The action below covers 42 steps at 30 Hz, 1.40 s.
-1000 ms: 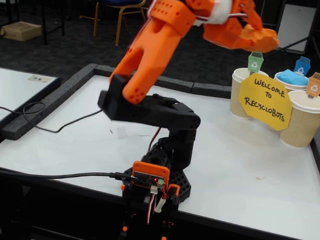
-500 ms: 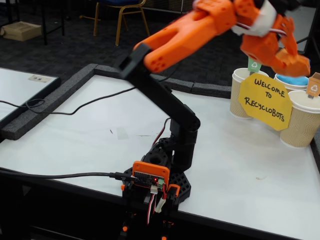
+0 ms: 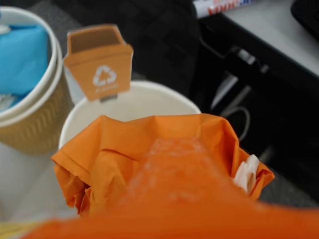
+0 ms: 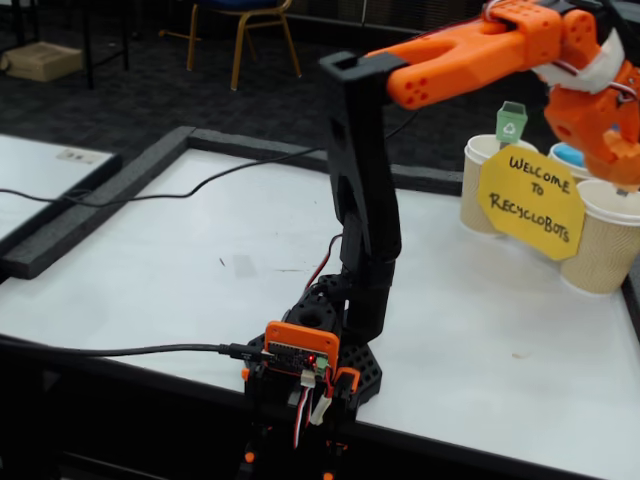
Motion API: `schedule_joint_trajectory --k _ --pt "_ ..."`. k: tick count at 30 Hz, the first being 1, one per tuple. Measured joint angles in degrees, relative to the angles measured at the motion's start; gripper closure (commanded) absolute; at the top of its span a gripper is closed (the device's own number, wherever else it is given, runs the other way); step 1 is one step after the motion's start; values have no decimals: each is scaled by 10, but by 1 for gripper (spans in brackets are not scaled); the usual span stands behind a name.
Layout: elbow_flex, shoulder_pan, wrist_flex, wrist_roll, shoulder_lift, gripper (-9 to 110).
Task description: Sort rubbish by color.
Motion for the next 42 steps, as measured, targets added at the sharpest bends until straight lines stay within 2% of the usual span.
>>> schedule_joint_trajectory --k 21,23,28,30,35,42 --pt "-35 -18 -16 0 -74 100" --pt "-35 -20 -16 0 -74 96" --pt "-35 -20 -16 -3 -74 76" --pt "-35 -20 -11 -4 -74 73" --pt "-35 -20 -4 -6 -74 75" --pt "-35 -20 21 -6 -74 94"
